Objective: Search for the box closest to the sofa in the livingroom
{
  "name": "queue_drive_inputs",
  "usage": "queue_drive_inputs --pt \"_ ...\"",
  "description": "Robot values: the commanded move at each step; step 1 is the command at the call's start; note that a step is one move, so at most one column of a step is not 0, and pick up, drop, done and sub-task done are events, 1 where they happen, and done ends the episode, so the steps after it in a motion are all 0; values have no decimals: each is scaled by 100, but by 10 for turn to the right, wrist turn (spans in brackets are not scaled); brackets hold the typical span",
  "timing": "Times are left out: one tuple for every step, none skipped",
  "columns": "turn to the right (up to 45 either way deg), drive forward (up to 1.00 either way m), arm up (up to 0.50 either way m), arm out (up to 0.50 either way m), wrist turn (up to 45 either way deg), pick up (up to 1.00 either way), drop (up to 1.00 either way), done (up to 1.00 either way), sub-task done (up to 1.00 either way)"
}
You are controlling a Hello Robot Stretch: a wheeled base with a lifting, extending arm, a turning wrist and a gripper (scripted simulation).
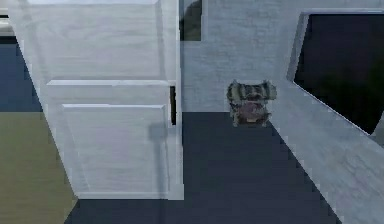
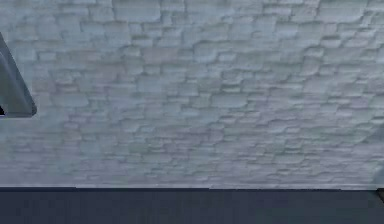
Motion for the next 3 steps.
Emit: queue_drive_inputs --pt "150 0 0 0 0 0 0 0 0" --pt "0 100 0 0 0 0 0 0 0" --pt "30 0 0 0 0 0 0 0 0"
